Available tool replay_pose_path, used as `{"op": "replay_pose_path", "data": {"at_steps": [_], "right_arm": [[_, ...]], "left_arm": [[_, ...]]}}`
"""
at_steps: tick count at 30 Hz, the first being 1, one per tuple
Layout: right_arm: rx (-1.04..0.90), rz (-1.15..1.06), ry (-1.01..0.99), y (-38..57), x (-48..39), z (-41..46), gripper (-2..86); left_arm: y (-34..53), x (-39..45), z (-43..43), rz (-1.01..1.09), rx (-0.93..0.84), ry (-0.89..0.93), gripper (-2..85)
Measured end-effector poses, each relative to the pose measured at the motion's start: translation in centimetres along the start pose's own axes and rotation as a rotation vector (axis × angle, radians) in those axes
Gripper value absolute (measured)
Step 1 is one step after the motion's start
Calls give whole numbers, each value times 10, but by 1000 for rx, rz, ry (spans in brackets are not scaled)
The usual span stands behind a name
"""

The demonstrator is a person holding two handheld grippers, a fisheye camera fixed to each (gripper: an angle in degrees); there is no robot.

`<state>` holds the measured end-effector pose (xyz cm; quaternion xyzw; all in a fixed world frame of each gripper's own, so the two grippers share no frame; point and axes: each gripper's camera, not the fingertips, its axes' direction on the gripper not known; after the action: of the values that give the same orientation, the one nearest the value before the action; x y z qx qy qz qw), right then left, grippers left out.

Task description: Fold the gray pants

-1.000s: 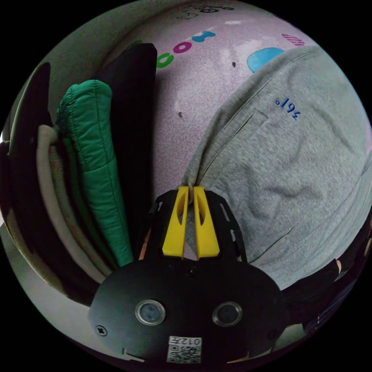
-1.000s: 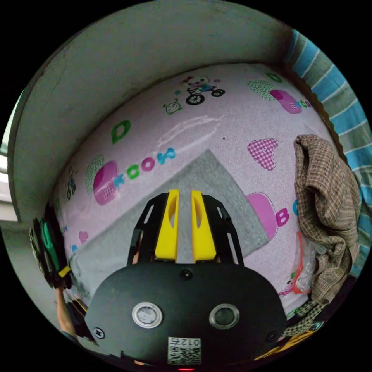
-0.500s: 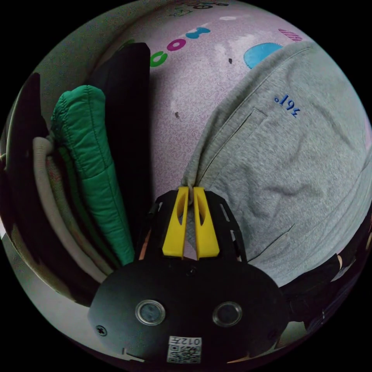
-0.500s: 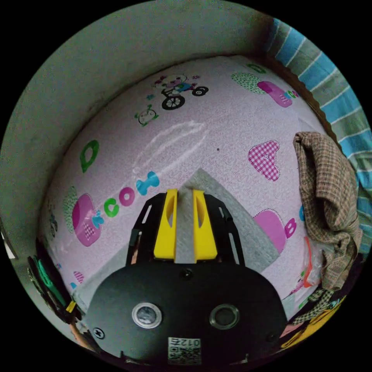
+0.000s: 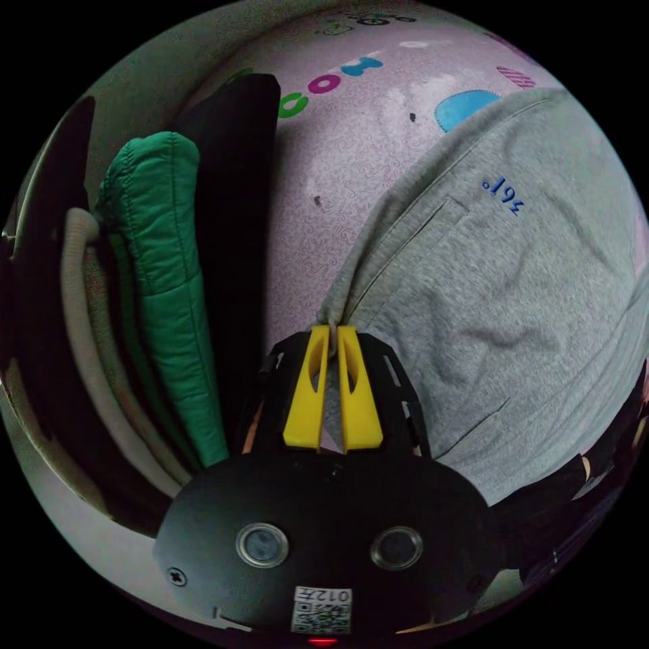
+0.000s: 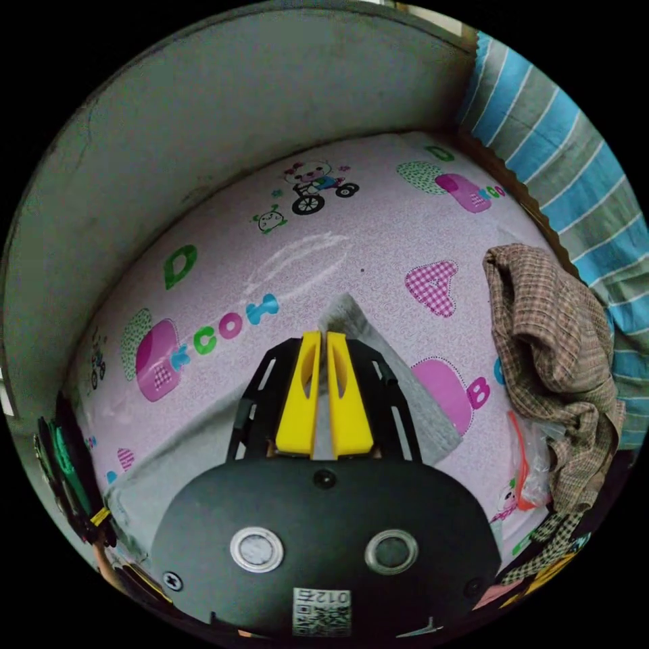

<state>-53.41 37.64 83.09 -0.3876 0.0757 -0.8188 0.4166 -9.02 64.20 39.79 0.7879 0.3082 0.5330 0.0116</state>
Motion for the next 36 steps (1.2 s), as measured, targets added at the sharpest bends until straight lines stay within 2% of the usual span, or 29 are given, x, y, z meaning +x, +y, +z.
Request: {"op": "replay_pose_path", "data": {"at_steps": [4,9,13,19,26,31,36], "right_arm": [[14,-20,-8,33,26,-43,-8],[18,-40,-2,86,69,-98,-8],[32,-38,-17,138,123,-151,-10],[19,7,-92,223,221,-208,-10],[-151,117,-147,336,338,-187,-10],[-245,202,-188,402,394,-150,-9],[-203,186,-240,420,419,-153,-9]], "left_arm": [[17,7,2,-11,19,-5,6],[53,28,-3,-47,77,-130,2],[107,31,-37,-90,214,-124,1],[202,51,-82,57,345,-57,1],[280,115,-53,344,192,34,0],[290,154,-10,386,55,67,0],[298,173,3,344,10,4,0]]}}
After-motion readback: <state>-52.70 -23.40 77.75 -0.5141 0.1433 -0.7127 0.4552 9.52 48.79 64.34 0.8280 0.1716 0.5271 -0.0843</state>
